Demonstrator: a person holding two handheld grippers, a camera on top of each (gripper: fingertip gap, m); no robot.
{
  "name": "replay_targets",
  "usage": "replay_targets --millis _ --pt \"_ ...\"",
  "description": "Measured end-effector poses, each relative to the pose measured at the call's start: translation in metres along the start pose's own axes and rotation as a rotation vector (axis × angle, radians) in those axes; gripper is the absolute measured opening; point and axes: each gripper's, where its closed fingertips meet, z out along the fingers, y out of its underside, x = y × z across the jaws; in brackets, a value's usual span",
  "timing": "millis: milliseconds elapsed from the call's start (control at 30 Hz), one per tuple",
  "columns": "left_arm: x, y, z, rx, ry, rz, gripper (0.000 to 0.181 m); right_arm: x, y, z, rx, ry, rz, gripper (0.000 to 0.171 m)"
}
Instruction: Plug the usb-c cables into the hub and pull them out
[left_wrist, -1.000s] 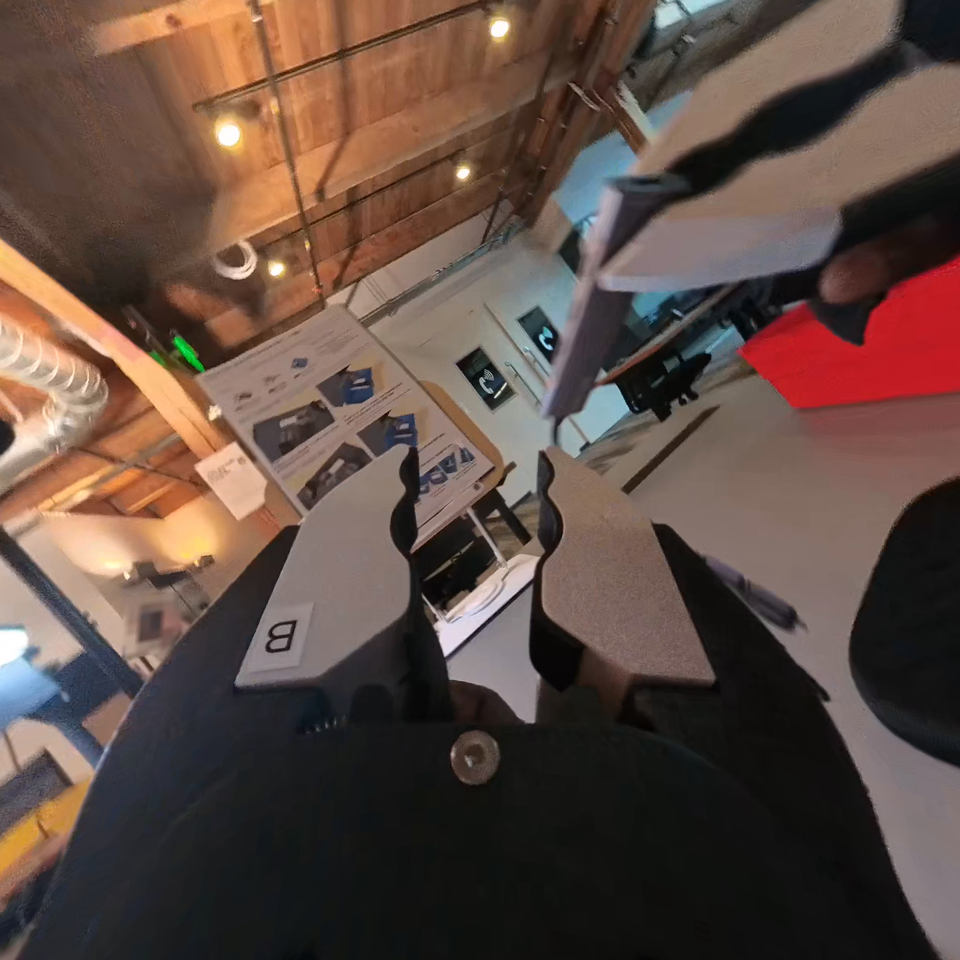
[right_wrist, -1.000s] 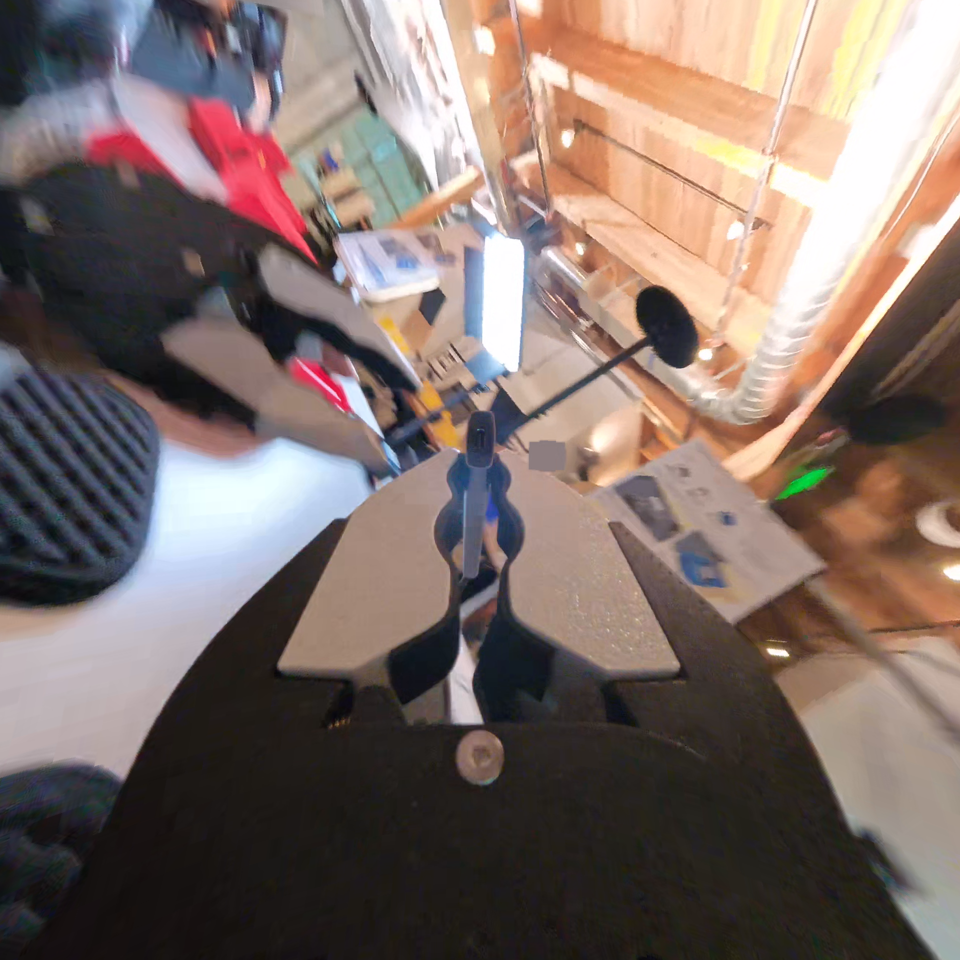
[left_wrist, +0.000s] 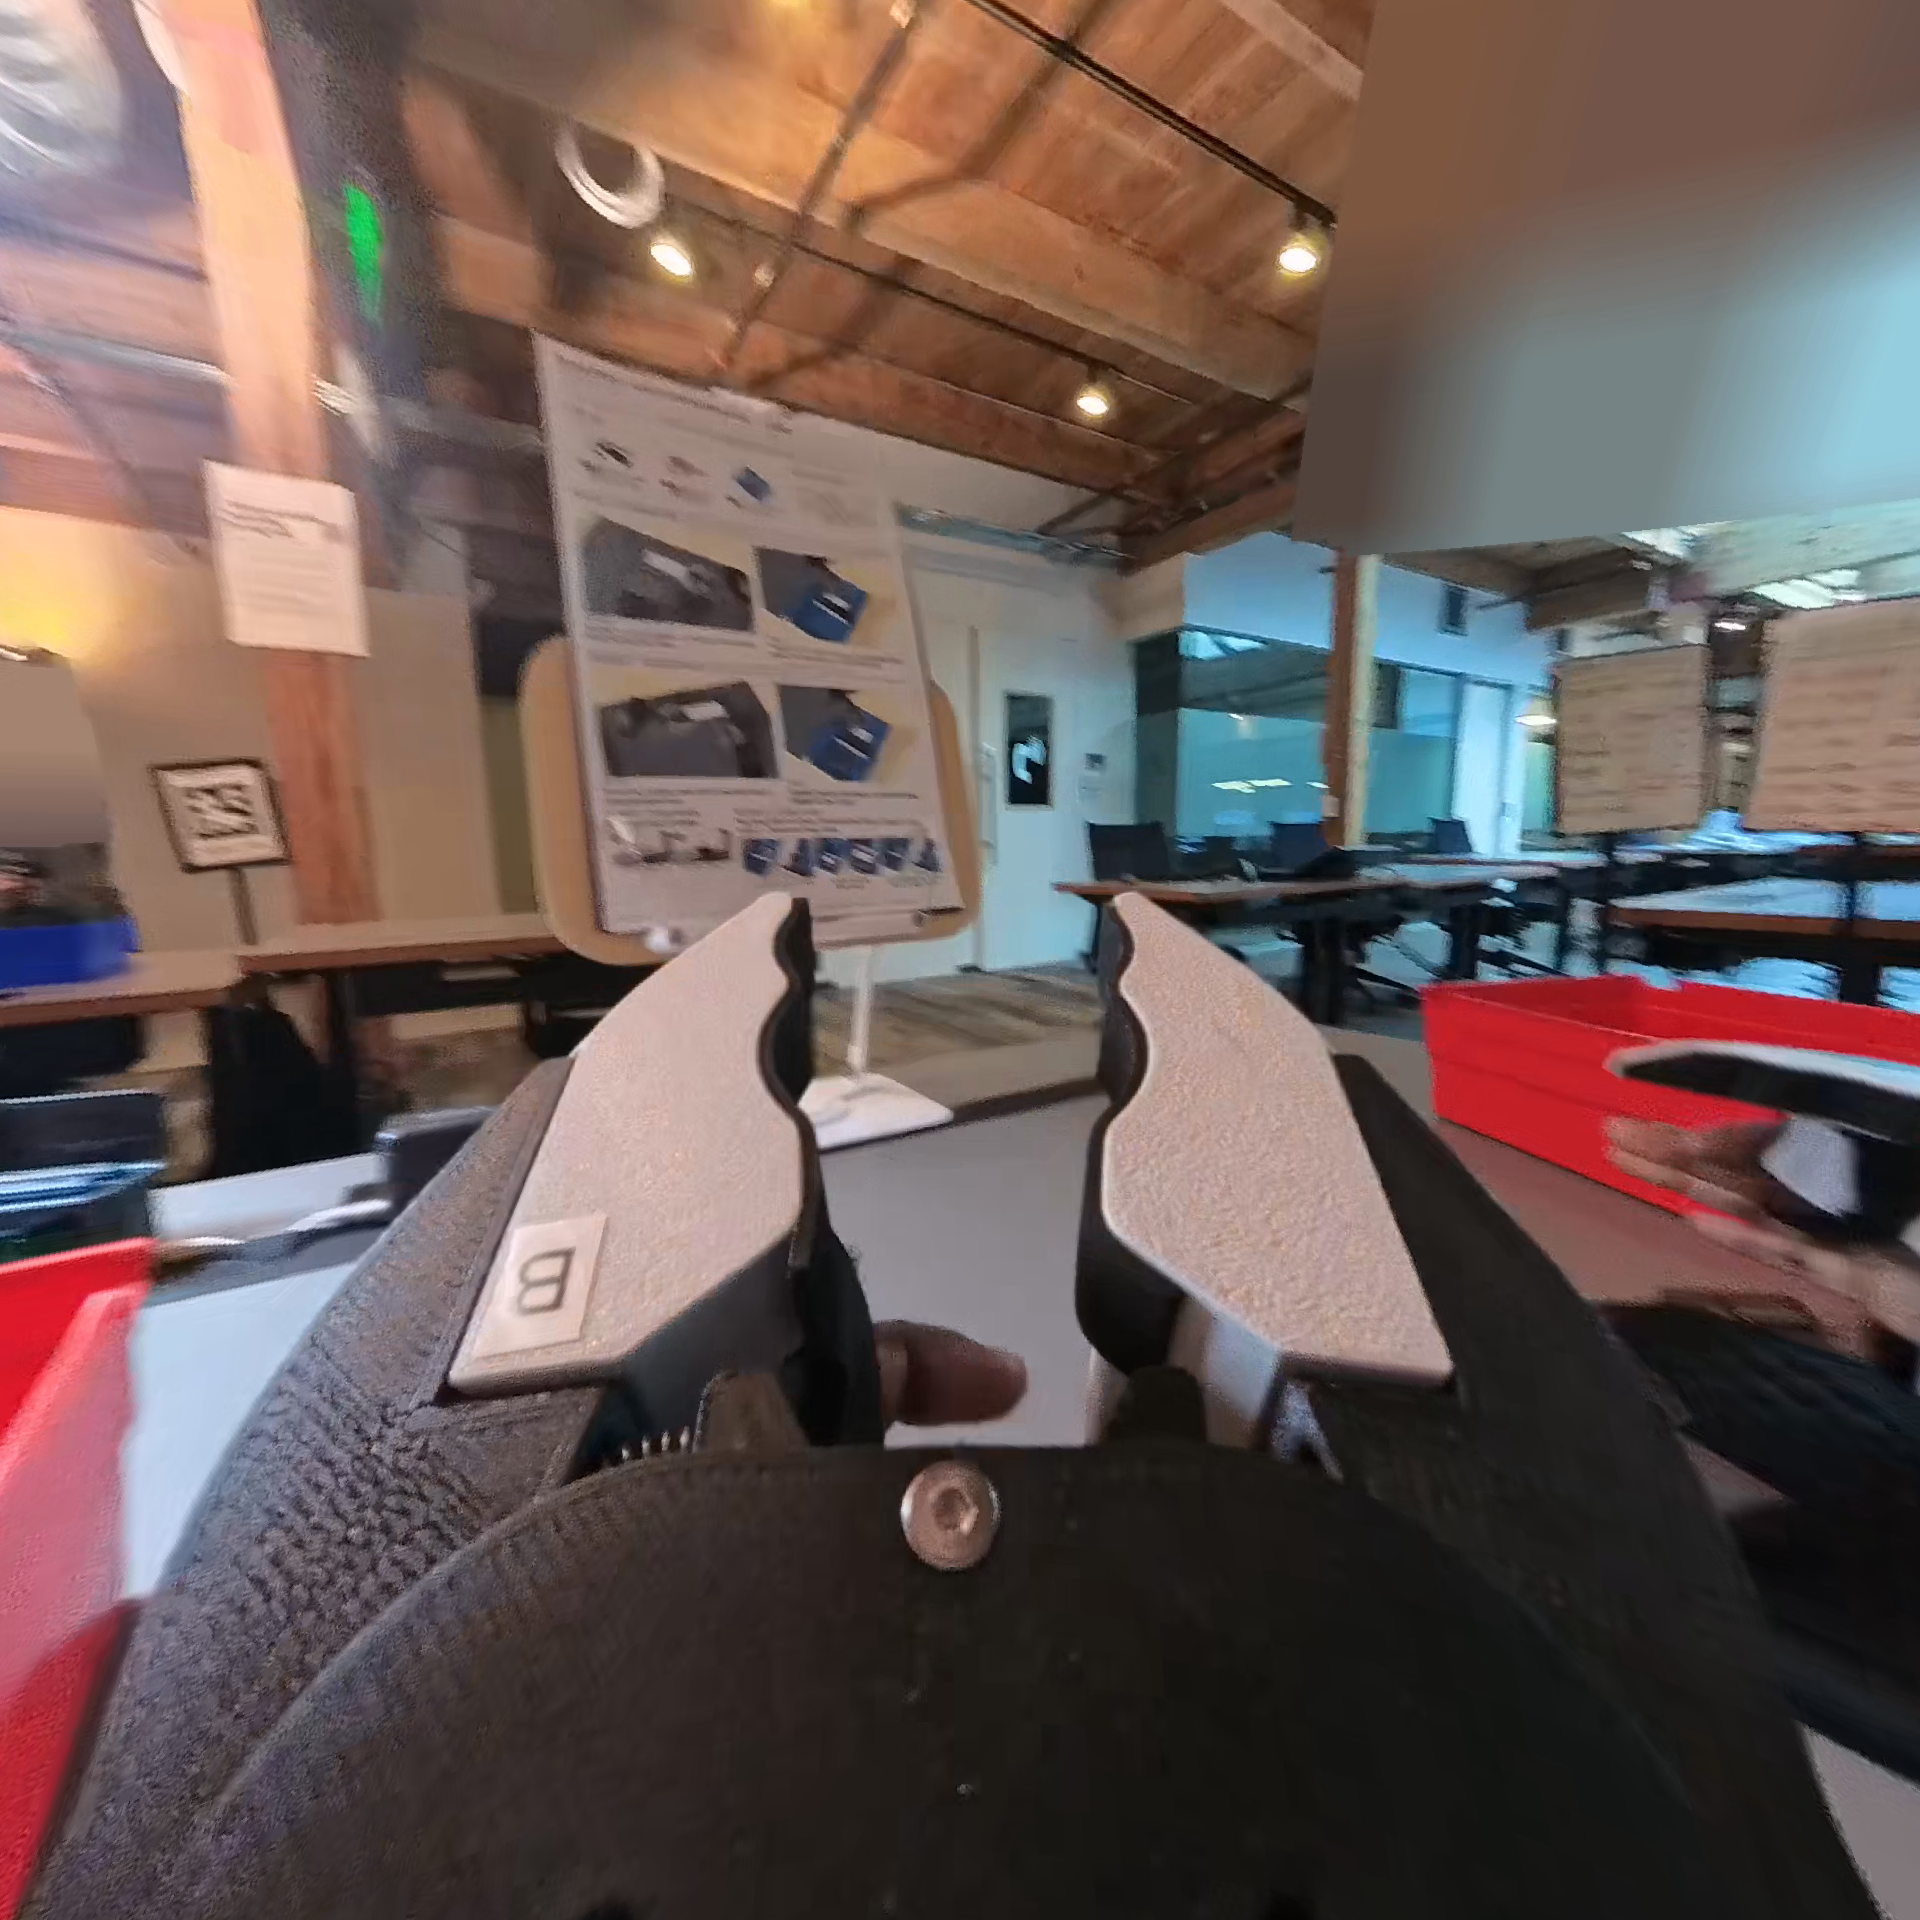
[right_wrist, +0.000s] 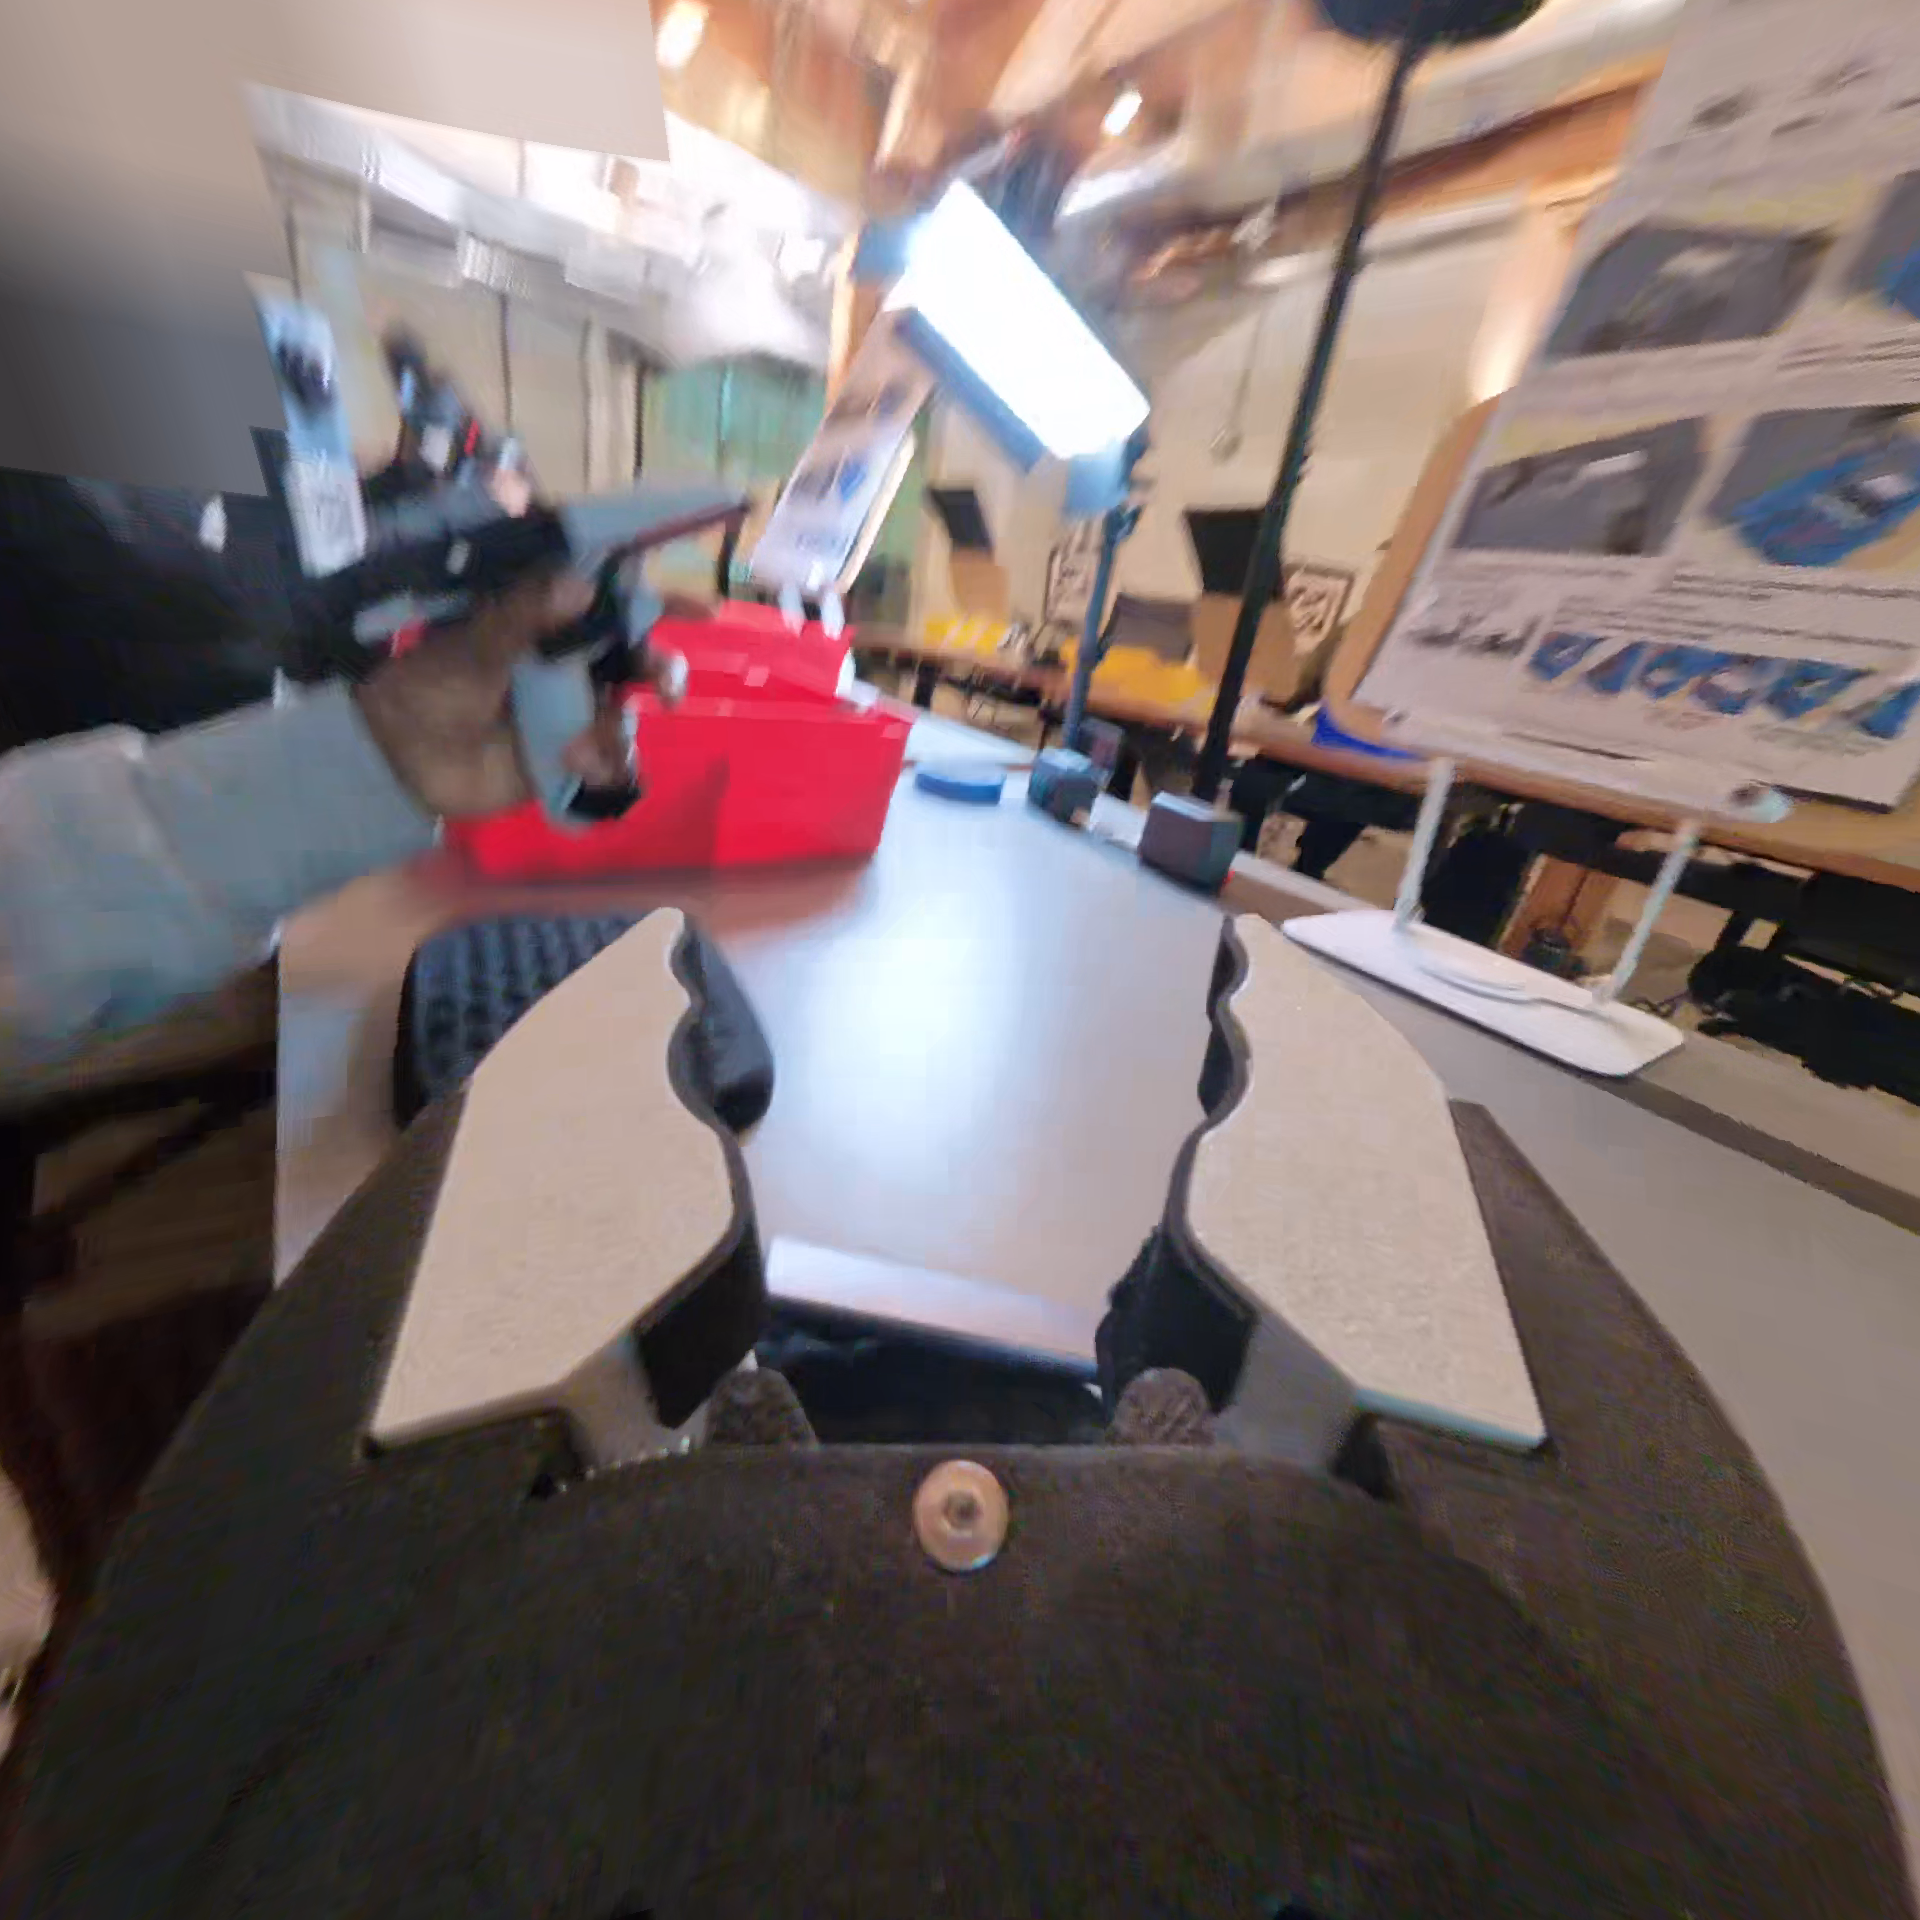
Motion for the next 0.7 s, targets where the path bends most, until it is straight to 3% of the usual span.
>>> replay_targets --millis 67,200,300,367,500,600,700 --pt "0.010 0.010 0.002 -0.048 0.069 -0.034 0.060 0.016 -0.003 -0.006 0.078 0.031 0.109 0.106" --pt "0.018 0.001 -0.008 -0.032 0.113 -0.025 0.069 0.041 -0.012 -0.020 0.208 0.119 0.261 0.099" --pt "-0.001 -0.024 -0.031 0.001 0.041 -0.011 0.069 0.038 -0.015 -0.022 0.233 0.121 0.226 0.094" --pt "-0.033 -0.034 -0.054 -0.070 -0.074 0.038 0.069 0.032 -0.015 -0.020 0.219 0.112 0.182 0.093" --pt "-0.118 -0.030 -0.119 -0.499 -0.301 0.200 0.067 0.029 -0.016 -0.020 0.222 0.124 0.141 0.089" --pt "-0.153 -0.012 -0.169 -0.919 -0.251 0.216 0.067 0.030 -0.017 -0.021 0.235 0.126 0.144 0.086" --pt "-0.179 -0.001 -0.204 -1.219 -0.204 0.297 0.066 0.029 -0.019 -0.023 0.257 0.129 0.138 0.083"
